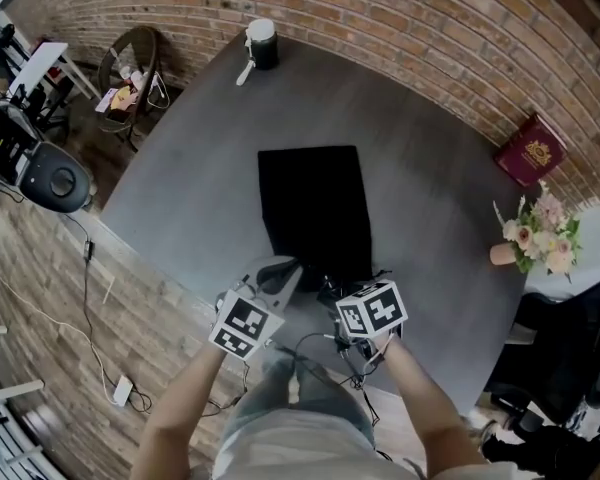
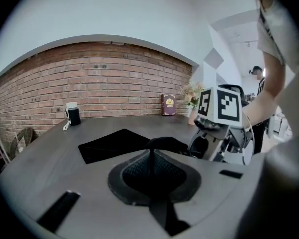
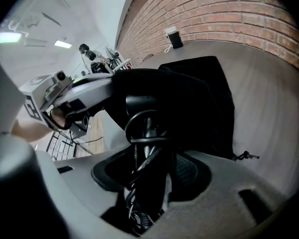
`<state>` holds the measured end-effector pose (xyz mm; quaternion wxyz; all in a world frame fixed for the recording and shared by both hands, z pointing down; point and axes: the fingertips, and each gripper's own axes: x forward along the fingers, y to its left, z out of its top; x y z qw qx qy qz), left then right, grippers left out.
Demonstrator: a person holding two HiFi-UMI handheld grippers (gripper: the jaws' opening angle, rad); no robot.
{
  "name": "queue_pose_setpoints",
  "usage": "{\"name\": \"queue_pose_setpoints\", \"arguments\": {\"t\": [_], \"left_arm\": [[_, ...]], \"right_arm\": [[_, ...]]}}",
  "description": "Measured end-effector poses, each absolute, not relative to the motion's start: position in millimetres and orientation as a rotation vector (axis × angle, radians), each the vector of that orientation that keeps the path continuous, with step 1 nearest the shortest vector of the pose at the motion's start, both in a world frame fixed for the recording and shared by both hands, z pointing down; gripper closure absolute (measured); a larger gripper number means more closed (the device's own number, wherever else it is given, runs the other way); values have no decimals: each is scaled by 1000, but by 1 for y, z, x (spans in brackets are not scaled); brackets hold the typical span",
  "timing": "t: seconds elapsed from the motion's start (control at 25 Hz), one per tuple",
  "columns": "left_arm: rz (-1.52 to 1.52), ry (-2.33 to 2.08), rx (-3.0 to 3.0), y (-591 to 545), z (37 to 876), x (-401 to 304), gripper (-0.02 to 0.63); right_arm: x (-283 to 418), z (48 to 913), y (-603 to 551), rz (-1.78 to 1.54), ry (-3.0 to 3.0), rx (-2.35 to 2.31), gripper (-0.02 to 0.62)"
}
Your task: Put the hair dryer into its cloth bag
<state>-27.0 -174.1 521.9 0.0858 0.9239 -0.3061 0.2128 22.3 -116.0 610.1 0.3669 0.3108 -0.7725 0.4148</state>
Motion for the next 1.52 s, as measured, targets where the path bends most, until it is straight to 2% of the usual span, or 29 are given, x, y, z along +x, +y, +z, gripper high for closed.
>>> {"name": "queue_pose_setpoints", "arguments": {"t": [1.16,1.52], "left_arm": [[634,-800,2717,-166,542,-21,586],[587,-842,2666,-172,547,-30,586]], "right_arm": [[16,619,-192,1033,-2017,1089,387],[17,604,-195,970,-2090,1123,323]]}}
